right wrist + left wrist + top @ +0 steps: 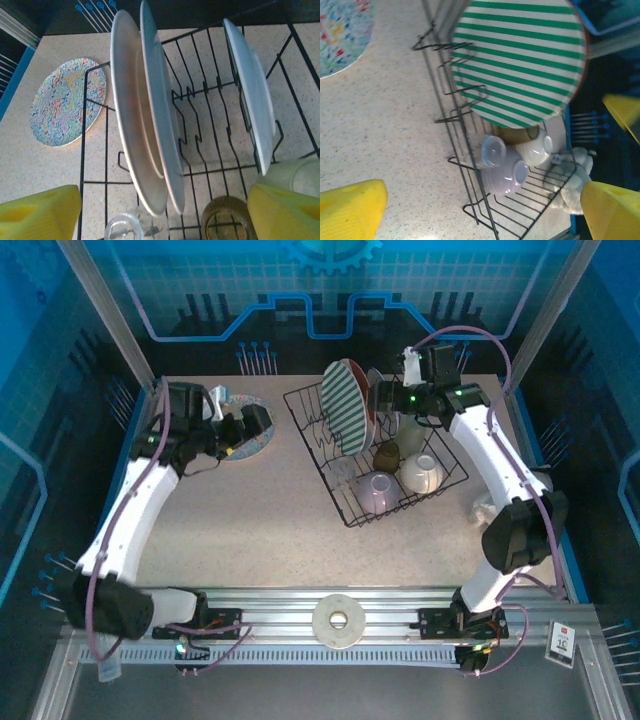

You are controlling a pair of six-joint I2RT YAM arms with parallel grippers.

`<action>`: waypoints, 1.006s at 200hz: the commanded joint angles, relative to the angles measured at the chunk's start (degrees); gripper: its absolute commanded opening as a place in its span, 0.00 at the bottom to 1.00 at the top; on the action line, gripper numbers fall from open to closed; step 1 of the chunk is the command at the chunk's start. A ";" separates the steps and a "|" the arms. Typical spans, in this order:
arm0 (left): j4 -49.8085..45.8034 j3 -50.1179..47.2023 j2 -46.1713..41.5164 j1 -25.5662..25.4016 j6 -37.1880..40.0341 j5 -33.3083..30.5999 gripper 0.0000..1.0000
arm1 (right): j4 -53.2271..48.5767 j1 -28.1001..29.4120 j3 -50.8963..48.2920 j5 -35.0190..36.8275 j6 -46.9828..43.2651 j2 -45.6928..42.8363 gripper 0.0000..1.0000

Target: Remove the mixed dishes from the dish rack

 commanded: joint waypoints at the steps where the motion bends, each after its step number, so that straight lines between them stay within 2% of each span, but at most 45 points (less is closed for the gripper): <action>1: 0.39 -4.24 -7.47 2.41 1.82 -6.50 0.99 | -0.61 -0.80 4.16 -1.86 -3.83 2.43 0.85; 16: 1.03 -6.70 -9.06 6.00 -0.18 0.41 0.99 | -1.48 -1.04 5.88 -2.86 -5.32 3.93 0.83; 39: 1.19 -8.48 -11.43 5.99 1.04 4.13 0.99 | -3.92 -1.09 8.35 -2.36 -7.74 6.09 0.82; 77: 7.52 -12.80 -14.72 6.01 -1.54 11.88 0.99 | -6.99 -1.28 11.23 -3.34 -9.77 8.98 0.72; 105: 9.10 -12.93 -15.08 5.99 -1.69 12.70 0.99 | -9.35 -1.29 13.87 -4.58 -10.81 11.62 0.64; 160: 10.37 -11.89 -13.59 5.92 -2.89 13.85 0.99 | -10.81 -1.16 17.40 -6.69 -10.18 15.19 0.56; 201: 10.07 -11.25 -13.16 5.93 -2.61 13.50 0.99 | -13.15 -0.17 20.91 -4.83 -9.81 17.94 0.47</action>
